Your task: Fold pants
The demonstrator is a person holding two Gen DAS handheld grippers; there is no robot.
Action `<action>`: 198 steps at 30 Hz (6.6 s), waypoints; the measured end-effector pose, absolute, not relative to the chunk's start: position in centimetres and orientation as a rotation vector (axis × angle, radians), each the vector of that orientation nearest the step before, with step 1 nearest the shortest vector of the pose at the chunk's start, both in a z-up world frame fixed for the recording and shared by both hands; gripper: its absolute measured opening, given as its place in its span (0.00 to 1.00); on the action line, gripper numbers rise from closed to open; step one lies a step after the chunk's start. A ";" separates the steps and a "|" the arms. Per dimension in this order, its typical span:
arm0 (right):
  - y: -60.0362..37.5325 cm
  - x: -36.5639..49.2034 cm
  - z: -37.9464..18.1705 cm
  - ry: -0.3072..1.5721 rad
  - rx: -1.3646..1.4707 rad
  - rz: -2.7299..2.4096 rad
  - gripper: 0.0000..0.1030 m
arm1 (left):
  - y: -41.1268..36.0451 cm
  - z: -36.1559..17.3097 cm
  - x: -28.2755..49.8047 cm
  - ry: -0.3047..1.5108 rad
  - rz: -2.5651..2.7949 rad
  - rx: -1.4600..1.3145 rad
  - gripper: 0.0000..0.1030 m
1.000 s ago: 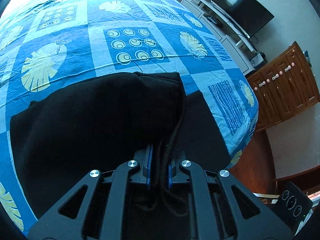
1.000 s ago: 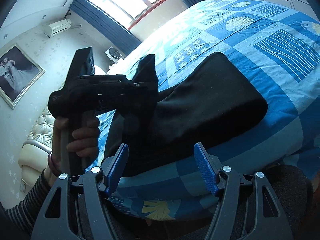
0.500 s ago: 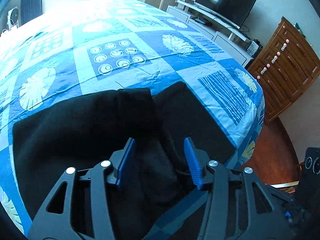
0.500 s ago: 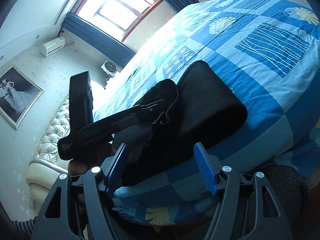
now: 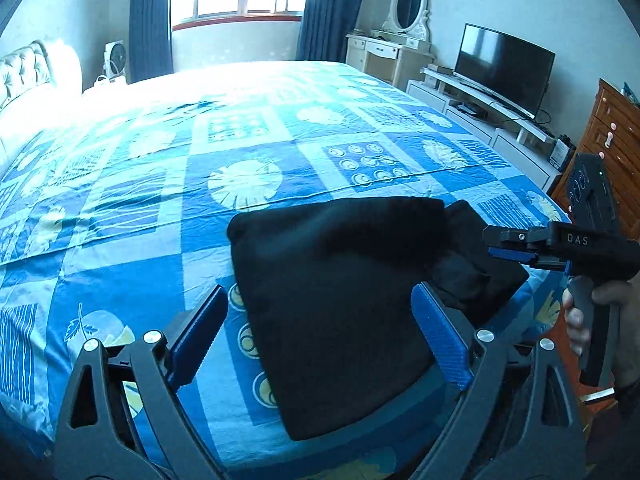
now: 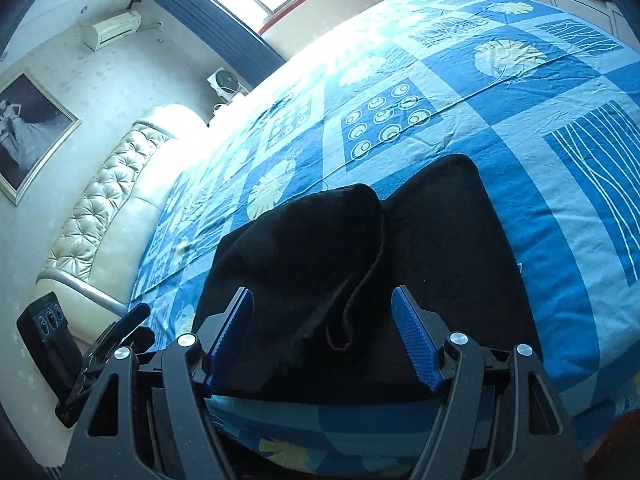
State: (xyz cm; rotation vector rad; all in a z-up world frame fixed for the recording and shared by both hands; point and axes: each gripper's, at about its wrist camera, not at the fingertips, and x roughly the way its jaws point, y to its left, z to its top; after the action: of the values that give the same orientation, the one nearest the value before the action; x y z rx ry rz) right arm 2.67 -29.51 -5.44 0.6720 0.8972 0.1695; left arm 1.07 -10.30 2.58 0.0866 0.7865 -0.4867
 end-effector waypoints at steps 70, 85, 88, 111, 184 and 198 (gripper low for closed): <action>-43.1 -5.1 -12.2 0.791 1.091 0.140 0.67 | -8.3 -3.8 2.3 1.053 -0.543 -0.144 0.90; -38.6 -2.2 -14.1 0.874 1.030 0.247 0.80 | -9.8 -9.2 5.8 1.280 -0.729 -0.549 0.90; -37.5 -1.9 -13.7 0.900 0.927 0.235 0.74 | -10.9 -9.5 6.3 1.278 -0.714 -0.504 0.71; -23.8 2.8 -12.8 1.002 0.792 0.421 0.47 | -0.7 -5.6 4.0 1.175 -0.450 -0.253 0.44; -23.6 10.8 -11.6 0.877 0.872 0.400 0.75 | 10.2 -6.8 12.7 1.056 -0.602 -0.488 0.77; -20.6 14.1 -12.6 0.917 0.828 0.488 0.39 | 7.5 -8.4 18.0 1.123 -0.575 -0.478 0.32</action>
State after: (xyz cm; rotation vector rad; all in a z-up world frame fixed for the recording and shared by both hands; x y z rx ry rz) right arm 14.08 -20.63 -12.57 0.8278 0.9173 0.4879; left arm 17.96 7.53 -8.44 -0.4776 1.1231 -0.5747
